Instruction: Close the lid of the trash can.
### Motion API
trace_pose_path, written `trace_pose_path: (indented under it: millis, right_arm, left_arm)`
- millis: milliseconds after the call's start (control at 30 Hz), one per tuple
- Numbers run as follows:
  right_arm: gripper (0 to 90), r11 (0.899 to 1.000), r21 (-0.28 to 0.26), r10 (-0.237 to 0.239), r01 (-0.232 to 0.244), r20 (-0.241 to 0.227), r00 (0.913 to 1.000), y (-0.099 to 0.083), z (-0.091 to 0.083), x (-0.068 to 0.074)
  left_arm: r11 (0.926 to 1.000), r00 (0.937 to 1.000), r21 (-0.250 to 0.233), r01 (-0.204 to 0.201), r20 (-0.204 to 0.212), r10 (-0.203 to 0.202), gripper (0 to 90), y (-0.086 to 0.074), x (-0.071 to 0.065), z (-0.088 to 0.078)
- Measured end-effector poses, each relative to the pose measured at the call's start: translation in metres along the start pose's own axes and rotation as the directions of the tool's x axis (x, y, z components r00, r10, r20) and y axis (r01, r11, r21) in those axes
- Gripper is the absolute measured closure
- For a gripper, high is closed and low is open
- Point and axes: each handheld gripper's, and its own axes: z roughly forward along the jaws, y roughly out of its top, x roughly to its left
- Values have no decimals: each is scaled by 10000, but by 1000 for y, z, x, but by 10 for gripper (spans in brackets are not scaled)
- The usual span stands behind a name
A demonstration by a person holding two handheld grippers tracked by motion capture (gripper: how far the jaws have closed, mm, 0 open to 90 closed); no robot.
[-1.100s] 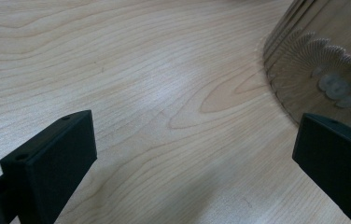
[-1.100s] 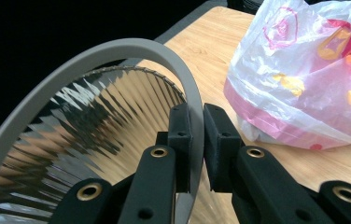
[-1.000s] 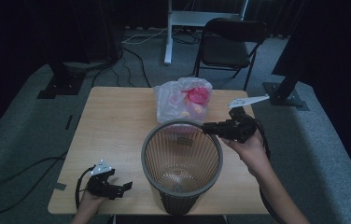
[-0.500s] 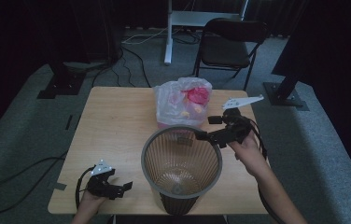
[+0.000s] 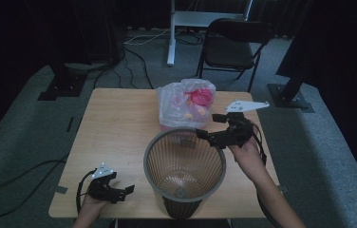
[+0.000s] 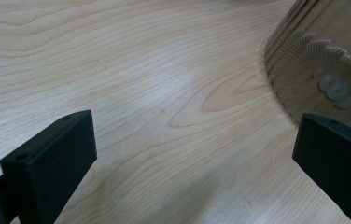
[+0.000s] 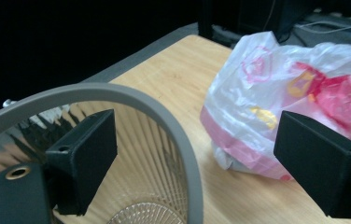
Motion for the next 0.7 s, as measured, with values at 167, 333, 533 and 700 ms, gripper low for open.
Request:
trace_pose_path:
  millis: [167, 333, 533, 700]
  right_arm:
    - [129, 9989, -435, 217, -196, 477, 9986, -4, -8, -2]
    - [129, 9957, -866, 404, -322, 945, 9947, -10, -19, -4]
    - [129, 9876, -1482, 747, -519, 1531, 9854, -18, -35, -11]
    - [129, 9831, -1711, 981, -649, 1931, 9763, -28, -46, -18]
  left_arm:
    - [10000, 10000, 15, 14, -2, -14, 0, 0, 0, 0]
    - [9999, 9999, 2, 104, 0, -104, 0, 1, 1, 1]
    - [9999, 9999, 13, 109, -14, -109, 0, 0, 1, 1]
    - [10000, 10000, 23, 94, 1, -94, 0, 1, 1, 1]
